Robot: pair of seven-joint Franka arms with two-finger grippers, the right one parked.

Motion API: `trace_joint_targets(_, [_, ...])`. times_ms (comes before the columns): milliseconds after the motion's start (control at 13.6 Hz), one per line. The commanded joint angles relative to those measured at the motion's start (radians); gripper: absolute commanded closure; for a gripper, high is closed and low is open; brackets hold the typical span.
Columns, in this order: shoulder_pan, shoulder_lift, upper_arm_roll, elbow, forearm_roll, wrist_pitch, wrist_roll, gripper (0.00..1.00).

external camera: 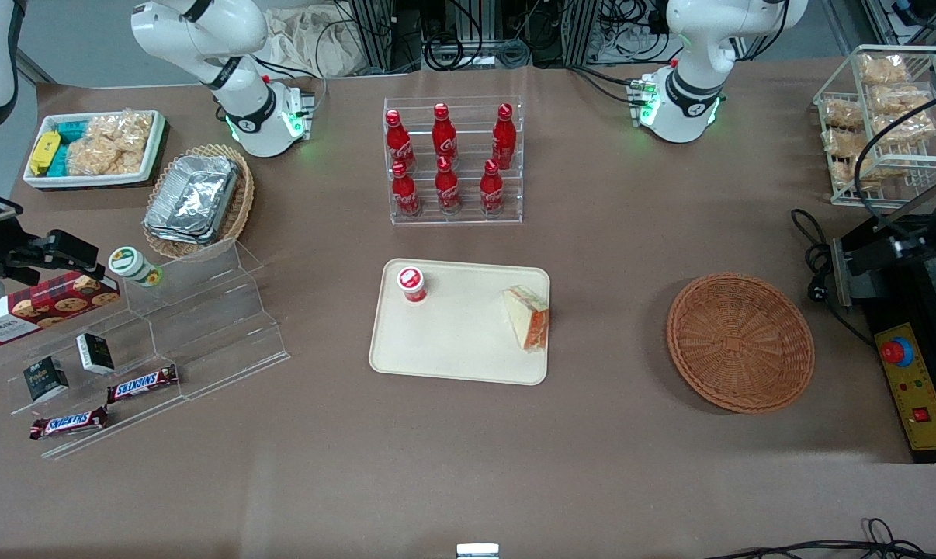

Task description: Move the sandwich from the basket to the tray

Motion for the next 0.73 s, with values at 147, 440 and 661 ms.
trace_joint_targets(147, [0.002, -0.224, -0.006, -0.218, -0.006, 0.019, 0.029, 0.00])
trace_joint_targets(440, [0.000, -0.309, -0.006, -0.344, -0.001, 0.097, 0.027, 0.00])
trace_joint_targets(661, [-0.010, -0.256, -0.016, -0.285, 0.020, 0.102, 0.006, 0.00])
